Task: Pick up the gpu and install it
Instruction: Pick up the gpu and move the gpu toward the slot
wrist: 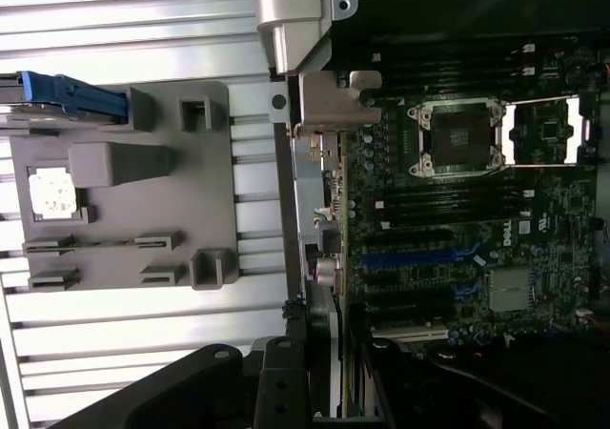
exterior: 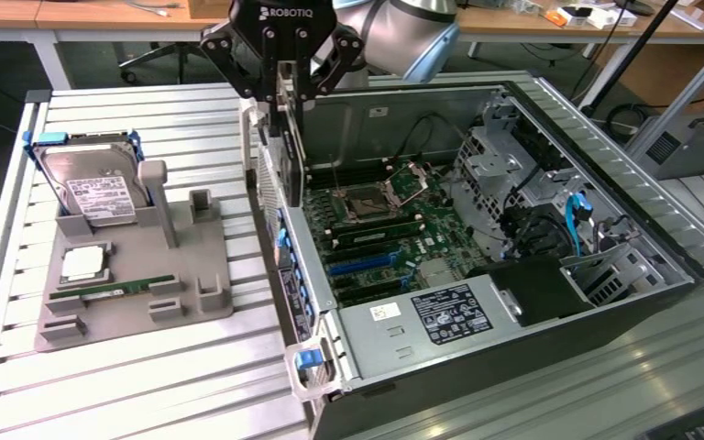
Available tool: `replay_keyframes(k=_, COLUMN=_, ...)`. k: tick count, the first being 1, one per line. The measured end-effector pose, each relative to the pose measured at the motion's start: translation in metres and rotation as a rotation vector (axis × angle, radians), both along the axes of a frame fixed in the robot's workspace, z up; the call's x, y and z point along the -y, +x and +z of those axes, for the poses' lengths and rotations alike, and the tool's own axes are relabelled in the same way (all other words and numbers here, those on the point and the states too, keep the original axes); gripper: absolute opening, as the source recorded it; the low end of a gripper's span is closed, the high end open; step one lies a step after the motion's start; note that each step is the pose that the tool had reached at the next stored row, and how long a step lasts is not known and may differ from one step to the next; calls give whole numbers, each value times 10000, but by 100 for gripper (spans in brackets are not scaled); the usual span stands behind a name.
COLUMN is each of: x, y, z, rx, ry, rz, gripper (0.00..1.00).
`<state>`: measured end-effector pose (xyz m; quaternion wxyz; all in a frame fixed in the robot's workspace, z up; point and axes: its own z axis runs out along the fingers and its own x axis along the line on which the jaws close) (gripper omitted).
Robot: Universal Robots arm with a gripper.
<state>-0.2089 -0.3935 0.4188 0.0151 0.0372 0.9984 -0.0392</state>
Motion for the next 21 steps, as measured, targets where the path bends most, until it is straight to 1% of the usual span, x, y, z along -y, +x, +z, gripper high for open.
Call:
replay_keyframes(k=12, x=2, y=110, z=1, rx=-1, ry=-24, rz=0, gripper=27)
replay_keyframes(k=21, x=3, y=169, z=0, rx=-1, ry=-43, rz=0, gripper=27)
